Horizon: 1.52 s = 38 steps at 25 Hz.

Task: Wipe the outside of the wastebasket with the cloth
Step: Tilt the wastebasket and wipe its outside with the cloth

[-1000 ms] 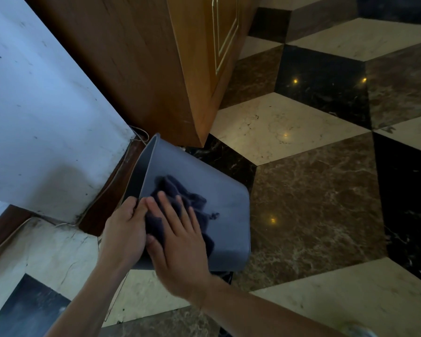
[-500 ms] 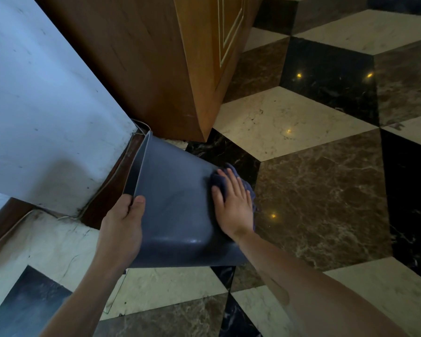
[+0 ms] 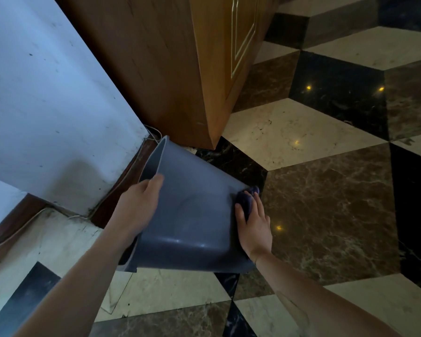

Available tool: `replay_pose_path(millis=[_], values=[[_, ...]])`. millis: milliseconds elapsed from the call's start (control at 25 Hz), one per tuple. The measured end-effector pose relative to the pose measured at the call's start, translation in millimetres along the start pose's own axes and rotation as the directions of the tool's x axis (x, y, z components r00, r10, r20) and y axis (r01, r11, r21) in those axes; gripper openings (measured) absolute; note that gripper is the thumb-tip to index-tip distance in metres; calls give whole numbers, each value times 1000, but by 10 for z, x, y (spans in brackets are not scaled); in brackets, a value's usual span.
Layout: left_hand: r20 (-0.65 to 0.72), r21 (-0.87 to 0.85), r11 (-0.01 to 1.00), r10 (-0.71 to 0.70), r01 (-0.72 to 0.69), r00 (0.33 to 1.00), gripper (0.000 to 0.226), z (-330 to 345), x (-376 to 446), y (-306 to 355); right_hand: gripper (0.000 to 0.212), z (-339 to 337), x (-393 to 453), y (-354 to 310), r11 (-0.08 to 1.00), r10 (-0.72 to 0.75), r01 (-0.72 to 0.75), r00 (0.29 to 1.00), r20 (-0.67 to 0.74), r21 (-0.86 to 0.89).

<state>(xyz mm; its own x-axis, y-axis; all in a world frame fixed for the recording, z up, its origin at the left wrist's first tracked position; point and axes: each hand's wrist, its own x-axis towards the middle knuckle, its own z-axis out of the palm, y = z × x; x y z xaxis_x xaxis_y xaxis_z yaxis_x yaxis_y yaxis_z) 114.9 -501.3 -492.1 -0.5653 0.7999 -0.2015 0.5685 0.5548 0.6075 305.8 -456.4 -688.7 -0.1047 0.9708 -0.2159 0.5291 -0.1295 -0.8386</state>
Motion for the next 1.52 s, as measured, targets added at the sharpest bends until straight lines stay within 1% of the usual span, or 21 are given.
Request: replay_pose_path(millis=[80, 160, 240, 280, 320, 400, 480, 520, 600, 640, 720, 800, 880, 960, 1040, 1160, 1200, 1280, 1360, 1400, 1520], values=[[-3, 63, 997, 45, -44, 999, 38, -6, 267, 262, 57, -6, 9, 34, 1000, 0, 0, 1000, -10, -5], [-22, 134, 990, 48, -44, 999, 48, 51, 601, 509, 58, 1, 24, 47, 1000, -6, 6, 1000, -8, -21], [9, 261, 965, -33, 30, 999, 68, 139, 854, 689, 58, 18, 25, 46, 999, -9, 8, 1000, -12, -38], [6, 298, 952, -79, 73, 997, 71, 180, 942, 721, 58, 29, 17, 42, 999, -11, 11, 1000, -15, -46], [-16, 308, 945, -114, 113, 993, 69, 220, 1014, 721, 57, 39, 6, 39, 998, -17, 16, 1000, -19, -55], [-95, 318, 933, -143, 167, 985, 56, 298, 1071, 678, 54, 41, -1, 43, 997, -24, 22, 999, -30, -76], [-177, 359, 921, -89, 148, 980, 42, 367, 1037, 632, 50, 22, 9, 45, 997, -14, 11, 999, -48, -78], [-201, 368, 920, -58, 131, 978, 39, 390, 1010, 617, 47, 13, 4, 53, 998, -14, 9, 998, -65, -68], [-212, 363, 928, -8, 86, 977, 37, 388, 941, 606, 40, -7, -16, 85, 1000, -3, 4, 992, -124, 4], [-221, 358, 932, 29, 54, 975, 37, 352, 908, 594, 35, -30, -18, 90, 996, 31, -16, 986, -162, 88], [-236, 354, 934, 147, -56, 960, 34, 225, 845, 547, 26, -114, 33, 61, 945, 183, -110, 959, -218, 308], [-224, 295, 929, 294, -222, 929, 24, 52, 752, 448, 26, -237, 140, -17, 872, 322, -197, 920, -222, 448], [-180, 173, 910, 406, -378, 896, 21, -114, 616, 340, 30, -346, 219, -120, 840, 339, -189, 915, -219, 509], [-127, 98, 895, 445, -436, 886, 27, -224, 446, 216, 30, -393, 225, -246, 837, 298, -145, 929, -218, 527], [-86, 35, 911, 412, -411, 907, 26, -270, 312, 69, 30, -390, 189, -318, 839, 270, -118, 938, -218, 531], [-34, -145, 938, 313, -314, 949, 24, -381, 163, -120, 28, -338, 88, -329, 854, 226, -87, 950, -215, 513], [-18, -165, 945, 282, -281, 959, 23, -417, 125, -129, 27, -325, 57, -316, 859, 209, -75, 955, -213, 506], [-34, -106, 966, 233, -235, 972, 28, -441, 79, -77, 21, -305, 0, -288, 872, 181, -56, 960, -215, 486], [-101, -30, 978, 201, -205, 974, 44, -393, 105, -1, 17, -293, -45, -263, 890, 162, -45, 961, -223, 453], [-138, -7, 980, 198, -201, 970, 46, -358, 127, 33, 17, -289, -57, -250, 898, 156, -43, 961, -226, 437], [-195, 9, 970, 240, -243, 951, 39, -269, 123, 75, 24, -293, -83, -217, 928, 141, -45, 961, -237, 371]])
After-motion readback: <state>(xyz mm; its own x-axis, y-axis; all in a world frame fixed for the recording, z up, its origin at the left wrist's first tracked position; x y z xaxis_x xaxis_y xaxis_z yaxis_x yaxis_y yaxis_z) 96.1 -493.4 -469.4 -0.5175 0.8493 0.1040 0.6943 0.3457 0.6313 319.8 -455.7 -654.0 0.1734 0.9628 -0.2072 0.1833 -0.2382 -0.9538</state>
